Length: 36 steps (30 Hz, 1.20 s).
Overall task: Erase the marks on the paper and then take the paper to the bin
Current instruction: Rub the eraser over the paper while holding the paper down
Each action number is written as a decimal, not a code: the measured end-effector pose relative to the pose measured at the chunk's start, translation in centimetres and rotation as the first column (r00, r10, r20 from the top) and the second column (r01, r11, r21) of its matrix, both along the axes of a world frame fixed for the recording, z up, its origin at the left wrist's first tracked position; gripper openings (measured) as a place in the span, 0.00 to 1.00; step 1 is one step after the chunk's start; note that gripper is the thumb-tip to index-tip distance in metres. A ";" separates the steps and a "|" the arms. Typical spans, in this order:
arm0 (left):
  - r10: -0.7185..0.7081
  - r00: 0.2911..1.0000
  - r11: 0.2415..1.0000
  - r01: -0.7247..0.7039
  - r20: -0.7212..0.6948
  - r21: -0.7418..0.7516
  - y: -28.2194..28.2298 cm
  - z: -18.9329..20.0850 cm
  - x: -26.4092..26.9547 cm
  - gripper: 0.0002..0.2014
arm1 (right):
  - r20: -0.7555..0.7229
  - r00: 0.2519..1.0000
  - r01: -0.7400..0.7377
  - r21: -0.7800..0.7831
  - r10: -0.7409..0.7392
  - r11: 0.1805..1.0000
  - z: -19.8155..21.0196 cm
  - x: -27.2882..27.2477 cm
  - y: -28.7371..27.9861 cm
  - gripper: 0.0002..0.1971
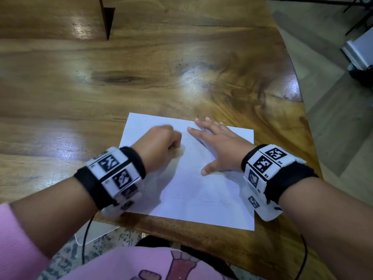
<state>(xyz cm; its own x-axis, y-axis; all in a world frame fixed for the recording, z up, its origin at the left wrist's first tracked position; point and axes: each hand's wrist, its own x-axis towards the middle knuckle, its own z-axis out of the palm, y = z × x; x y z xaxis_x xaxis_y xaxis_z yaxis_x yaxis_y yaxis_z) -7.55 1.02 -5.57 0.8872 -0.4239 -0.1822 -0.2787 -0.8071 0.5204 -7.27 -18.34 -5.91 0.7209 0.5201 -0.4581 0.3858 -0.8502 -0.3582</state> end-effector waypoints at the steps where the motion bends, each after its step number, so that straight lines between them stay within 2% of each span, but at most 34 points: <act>1: -0.065 0.997 0.998 0.065 -0.030 -0.008 0.6 -0.2 -1.1 0.07 | 0.000 1.000 0.000 -0.001 0.000 1.000 0.0 0.0 0.0 0.55; 3: -0.181 0.974 0.983 0.182 -0.134 -0.003 1.9 -0.2 -3.4 0.06 | 0.000 1.000 -0.001 0.000 0.001 1.000 -0.1 0.0 -0.1 0.55; 5: -0.217 0.957 0.975 0.221 -0.191 -0.004 2.2 -0.2 -3.6 0.05 | -0.003 1.000 0.000 0.003 0.000 1.000 0.0 -0.1 0.0 0.55; 8: -0.089 0.995 0.996 0.090 -0.048 0.010 0.9 0.1 -0.9 0.03 | -0.002 1.000 -0.001 0.010 0.001 1.000 -0.1 0.0 -0.1 0.55; 10: 0.010 1.000 1.000 -0.010 0.004 0.011 0.4 0.0 0.3 0.05 | 0.002 1.000 -0.002 0.009 0.002 1.000 -0.2 0.0 0.0 0.55; 11: -0.004 1.000 1.000 0.004 0.009 -0.003 0.6 -0.2 -0.1 0.06 | 0.001 1.000 -0.002 0.009 0.002 1.000 -0.2 0.0 -0.1 0.55; 13: -0.139 0.989 0.989 0.137 -0.042 -0.048 1.7 -0.4 -2.4 0.05 | -0.003 1.000 0.003 0.013 -0.003 1.000 -0.3 0.1 -0.1 0.55; 16: -0.270 0.930 0.963 0.264 -0.250 -0.057 3.1 -0.3 -5.5 0.04 | -0.013 1.000 0.005 0.017 -0.005 1.000 -0.3 0.1 -0.2 0.55; 17: -0.272 0.929 0.962 0.266 -0.251 -0.060 3.1 -0.4 -5.3 0.04 | -0.011 1.000 0.002 0.014 -0.002 1.000 -0.3 0.1 -0.1 0.55; 19: -0.213 0.970 0.977 0.208 -0.116 -0.054 2.0 -0.3 -3.6 0.05 | -0.003 1.000 -0.007 0.003 0.007 1.000 -0.3 0.1 0.0 0.55; 20: -0.141 0.989 0.990 0.140 -0.046 -0.033 1.3 -0.2 -2.4 0.06 | 0.002 1.000 -0.006 0.001 0.006 1.000 -0.3 0.1 0.0 0.55; 22: -0.013 1.000 1.000 0.013 -0.009 0.001 0.2 0.0 -0.6 0.05 | 0.002 1.000 -0.002 0.001 0.002 1.000 -0.3 0.0 0.0 0.55; 23: -0.011 1.000 1.000 0.011 -0.018 0.012 0.0 -0.1 -0.5 0.04 | 0.001 1.000 -0.002 0.001 0.002 1.000 -0.3 0.0 0.0 0.55; 25: -0.099 0.994 0.995 0.099 -0.050 -0.009 0.6 -0.1 -2.1 0.04 | 0.005 1.000 0.000 0.002 0.000 1.000 -0.4 0.0 0.0 0.55; 27: -0.209 0.968 0.978 0.207 -0.140 -0.025 1.8 0.0 -4.5 0.05 | 0.007 1.000 0.000 0.003 0.000 1.000 -0.3 0.0 0.0 0.55; 29: -0.251 0.937 0.966 0.257 -0.242 -0.007 2.4 -0.1 -5.7 0.07 | 0.004 1.000 0.000 0.003 0.000 1.000 -0.2 0.0 0.0 0.55; 31: -0.230 0.956 0.972 0.235 -0.183 0.004 1.8 0.1 -4.4 0.05 | 0.002 1.000 0.003 -0.002 -0.003 1.000 0.0 -0.1 0.1 0.55; 34: -0.102 0.993 0.992 0.107 -0.066 0.064 -0.1 0.2 -1.0 0.04 | 0.001 1.000 0.013 0.005 -0.013 1.000 0.0 -0.1 0.1 0.55; 36: -0.104 0.991 0.993 0.108 -0.080 0.046 -0.1 0.1 -1.0 0.05 | -0.001 1.000 0.010 0.001 -0.010 1.000 0.0 -0.1 0.1 0.55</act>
